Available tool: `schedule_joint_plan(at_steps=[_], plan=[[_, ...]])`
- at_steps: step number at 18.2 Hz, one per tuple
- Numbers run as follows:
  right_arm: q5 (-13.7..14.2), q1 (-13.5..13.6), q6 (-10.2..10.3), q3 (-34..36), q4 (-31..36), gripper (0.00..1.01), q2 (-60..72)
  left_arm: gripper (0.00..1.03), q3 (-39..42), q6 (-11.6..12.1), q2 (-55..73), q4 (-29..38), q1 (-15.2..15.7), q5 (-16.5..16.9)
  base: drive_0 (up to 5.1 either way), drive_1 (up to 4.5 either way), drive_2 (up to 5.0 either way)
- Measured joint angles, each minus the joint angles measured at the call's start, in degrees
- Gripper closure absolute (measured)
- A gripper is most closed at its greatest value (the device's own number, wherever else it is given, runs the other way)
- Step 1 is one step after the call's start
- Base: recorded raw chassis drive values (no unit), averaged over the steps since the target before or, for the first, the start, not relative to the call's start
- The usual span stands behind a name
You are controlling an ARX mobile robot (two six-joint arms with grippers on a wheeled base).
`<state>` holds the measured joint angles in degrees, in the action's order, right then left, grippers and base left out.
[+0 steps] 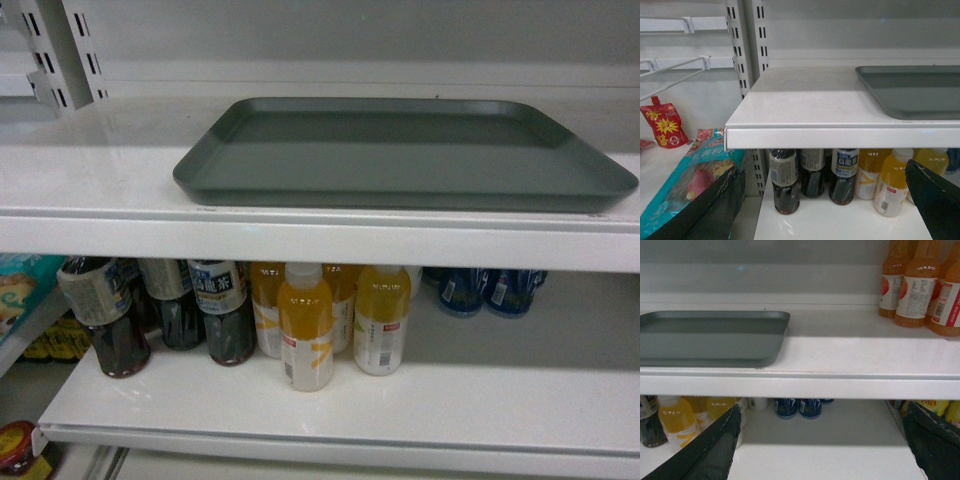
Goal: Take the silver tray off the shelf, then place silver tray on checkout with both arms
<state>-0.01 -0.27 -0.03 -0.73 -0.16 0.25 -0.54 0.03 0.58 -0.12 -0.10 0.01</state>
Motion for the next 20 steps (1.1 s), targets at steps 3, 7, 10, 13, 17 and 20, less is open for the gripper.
schedule_joint_plan(at_steps=[3, 7, 10, 13, 17, 20], plan=[[0.0, 0.0, 0.0, 0.0, -0.2, 0.03, 0.0, 0.05, 0.0, 0.0, 0.0, -0.1, 0.0, 0.0, 0.0, 0.0, 0.0], [0.0, 0.0, 0.0, 0.0, 0.1, 0.03, 0.0, 0.05, 0.0, 0.0, 0.0, 0.0, 0.0, 0.0, 0.0, 0.0, 0.0], [0.0, 0.0, 0.0, 0.0, 0.0, 0.03, 0.0, 0.05, 0.0, 0.0, 0.0, -0.1, 0.0, 0.0, 0.0, 0.0, 0.0], [0.0, 0.0, 0.0, 0.0, 0.0, 0.03, 0.0, 0.05, 0.0, 0.0, 0.0, -0.1, 0.0, 0.0, 0.0, 0.0, 0.0], [0.0, 0.0, 0.0, 0.0, 0.0, 0.03, 0.0, 0.05, 0.0, 0.0, 0.0, -0.1, 0.0, 0.0, 0.0, 0.0, 0.0], [0.0, 0.0, 0.0, 0.0, 0.0, 0.03, 0.0, 0.05, 0.0, 0.0, 0.0, -0.1, 0.0, 0.0, 0.0, 0.0, 0.0]])
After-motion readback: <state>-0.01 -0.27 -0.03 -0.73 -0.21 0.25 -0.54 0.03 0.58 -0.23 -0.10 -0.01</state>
